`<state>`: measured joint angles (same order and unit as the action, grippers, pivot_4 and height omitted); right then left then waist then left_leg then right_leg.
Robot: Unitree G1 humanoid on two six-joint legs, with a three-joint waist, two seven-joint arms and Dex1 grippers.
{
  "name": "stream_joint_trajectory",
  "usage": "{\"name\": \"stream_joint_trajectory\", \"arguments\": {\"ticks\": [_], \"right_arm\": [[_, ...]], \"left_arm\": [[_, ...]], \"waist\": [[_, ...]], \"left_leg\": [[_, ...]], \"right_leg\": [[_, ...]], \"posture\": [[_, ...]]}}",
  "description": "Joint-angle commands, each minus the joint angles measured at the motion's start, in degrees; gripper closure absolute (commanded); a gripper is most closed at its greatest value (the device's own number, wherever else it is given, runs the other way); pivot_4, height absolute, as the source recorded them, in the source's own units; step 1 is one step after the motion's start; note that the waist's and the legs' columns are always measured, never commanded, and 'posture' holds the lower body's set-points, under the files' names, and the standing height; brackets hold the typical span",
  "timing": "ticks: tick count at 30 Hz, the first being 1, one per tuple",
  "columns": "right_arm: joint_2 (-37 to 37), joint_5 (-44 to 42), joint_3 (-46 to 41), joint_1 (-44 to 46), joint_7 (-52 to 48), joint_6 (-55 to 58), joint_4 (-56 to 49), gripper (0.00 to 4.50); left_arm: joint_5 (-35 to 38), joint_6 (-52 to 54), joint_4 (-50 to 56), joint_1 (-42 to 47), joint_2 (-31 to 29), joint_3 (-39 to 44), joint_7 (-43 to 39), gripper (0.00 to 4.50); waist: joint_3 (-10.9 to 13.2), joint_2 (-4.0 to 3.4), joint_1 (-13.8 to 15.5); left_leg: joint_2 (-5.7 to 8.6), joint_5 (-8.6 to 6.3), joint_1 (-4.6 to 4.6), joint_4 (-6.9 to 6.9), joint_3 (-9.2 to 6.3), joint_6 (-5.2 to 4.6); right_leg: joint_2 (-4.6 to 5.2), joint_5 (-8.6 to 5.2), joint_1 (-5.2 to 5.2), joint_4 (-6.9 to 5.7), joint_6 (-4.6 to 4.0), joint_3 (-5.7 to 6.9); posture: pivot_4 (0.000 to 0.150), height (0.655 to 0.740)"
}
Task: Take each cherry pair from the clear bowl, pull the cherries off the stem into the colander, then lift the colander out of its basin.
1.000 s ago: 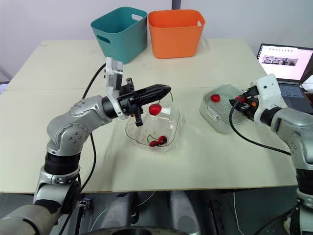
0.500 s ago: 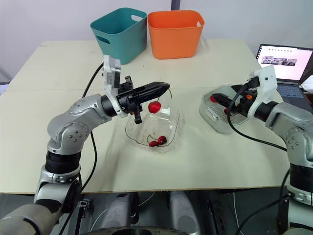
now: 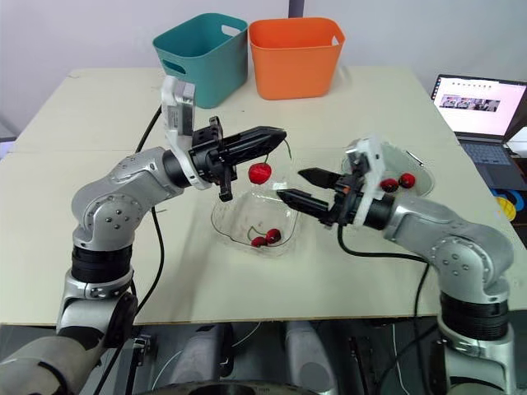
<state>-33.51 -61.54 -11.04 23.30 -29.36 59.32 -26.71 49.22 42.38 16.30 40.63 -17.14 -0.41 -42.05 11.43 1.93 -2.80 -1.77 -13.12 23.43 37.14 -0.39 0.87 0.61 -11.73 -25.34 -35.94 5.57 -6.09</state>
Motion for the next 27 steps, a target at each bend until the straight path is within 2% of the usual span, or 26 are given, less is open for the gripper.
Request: {"name": "stream_joint_trajectory", "arguments": {"ticks": [1, 5, 18, 21, 27], "right_arm": [[2.79, -2.1, 0.63, 2.58, 1.98, -0.97, -0.14, 0.06], [5.49, -4.43, 0.93, 3.8, 3.83, -0.87, 0.29, 0.06], [7.94, -8.64, 2.34, 4.85, 7.94, -0.96, 0.15, 0.06], [7.84, -8.35, 2.77, 4.83, 8.31, -1.01, 0.09, 0.63], [7.44, -8.0, 3.32, 4.89, 8.26, -1.65, -0.02, 2.74]], "left_arm": [[1.14, 0.2, 2.24, 0.84, 0.23, 0.22, 0.36, 4.5], [1.12, 0.25, 2.59, 0.6, 0.14, -0.04, 0.57, 4.5], [0.86, 0.22, 2.68, 0.19, 0.56, -0.17, 0.94, 4.5], [0.83, 0.23, 2.62, 0.29, 0.68, -0.2, 1.1, 4.5], [0.63, 0.06, 2.31, 0.3, 0.62, -0.15, 0.95, 4.5]], "waist": [[0.0, 0.0, 0.06], [0.0, 0.0, 0.23], [0.0, 0.0, 0.1], [0.0, 0.0, 0.09], [0.0, 0.0, 0.09]], "left_leg": [[0.0, 0.0, 0.0, 0.0, 0.0, 0.0], [0.0, 0.0, 0.02, 0.0, 0.0, 0.0], [0.0, 0.0, 0.03, -0.02, 0.0, 0.0], [0.0, 0.0, 0.03, -0.02, 0.0, 0.0], [0.0, 0.0, 0.03, -0.03, 0.0, 0.0]], "right_leg": [[0.0, 0.0, 0.0, 0.0, -0.01, 0.0], [0.01, 0.01, 0.01, 0.02, -0.01, 0.0], [0.02, 0.01, 0.01, 0.07, -0.01, 0.01], [0.02, 0.01, 0.0, 0.07, -0.01, 0.01], [0.02, 0.0, 0.0, 0.1, 0.0, 0.01]], "posture": [[0.15, 0.74], [0.15, 0.74], [0.15, 0.74], [0.15, 0.74], [0.15, 0.74]]}}
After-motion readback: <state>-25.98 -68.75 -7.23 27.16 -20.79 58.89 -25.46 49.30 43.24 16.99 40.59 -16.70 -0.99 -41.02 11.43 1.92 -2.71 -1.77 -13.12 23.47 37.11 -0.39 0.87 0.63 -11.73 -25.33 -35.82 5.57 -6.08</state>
